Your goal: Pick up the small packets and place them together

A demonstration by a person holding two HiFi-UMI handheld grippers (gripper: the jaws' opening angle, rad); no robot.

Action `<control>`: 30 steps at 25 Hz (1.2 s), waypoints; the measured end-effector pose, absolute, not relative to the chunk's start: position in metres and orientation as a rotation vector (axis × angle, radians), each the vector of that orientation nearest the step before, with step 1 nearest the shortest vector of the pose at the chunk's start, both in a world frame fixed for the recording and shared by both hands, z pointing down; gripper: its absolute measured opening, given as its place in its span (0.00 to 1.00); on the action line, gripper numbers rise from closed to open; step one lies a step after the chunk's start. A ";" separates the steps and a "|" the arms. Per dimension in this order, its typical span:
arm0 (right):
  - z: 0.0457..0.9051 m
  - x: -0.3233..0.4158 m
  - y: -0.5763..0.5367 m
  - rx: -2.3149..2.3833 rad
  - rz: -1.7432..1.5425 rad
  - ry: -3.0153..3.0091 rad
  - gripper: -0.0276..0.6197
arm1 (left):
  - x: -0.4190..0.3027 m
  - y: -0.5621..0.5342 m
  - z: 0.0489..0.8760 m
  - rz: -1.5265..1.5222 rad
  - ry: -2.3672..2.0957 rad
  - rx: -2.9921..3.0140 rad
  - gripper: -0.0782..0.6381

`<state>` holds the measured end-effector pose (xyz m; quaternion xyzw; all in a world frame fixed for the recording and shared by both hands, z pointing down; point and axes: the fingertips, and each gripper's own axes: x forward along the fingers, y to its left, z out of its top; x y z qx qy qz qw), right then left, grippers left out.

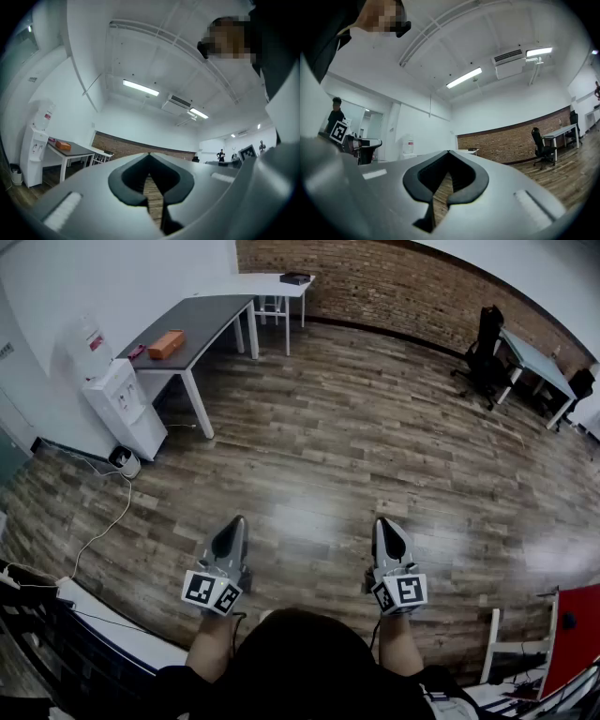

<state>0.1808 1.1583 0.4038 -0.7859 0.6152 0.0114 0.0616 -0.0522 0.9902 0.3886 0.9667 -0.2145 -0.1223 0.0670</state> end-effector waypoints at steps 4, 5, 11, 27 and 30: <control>0.403 0.186 1.157 -2.377 0.032 1.856 0.04 | -0.047 0.987 0.389 -0.370 -0.640 2.901 0.11; 0.403 0.188 1.158 -2.377 0.030 1.853 0.04 | -0.046 0.988 0.389 -0.367 -0.640 2.902 0.11; 0.407 0.201 1.171 -2.384 0.019 1.832 0.04 | -0.033 0.992 0.390 -0.356 -0.636 2.910 0.11; 0.421 0.222 1.202 -2.306 0.035 1.946 0.05 | -0.018 1.029 0.405 -0.297 -0.797 2.873 0.11; 0.431 0.222 1.201 -2.290 0.000 1.961 0.05 | -0.028 1.033 0.408 -0.305 -0.831 2.846 0.11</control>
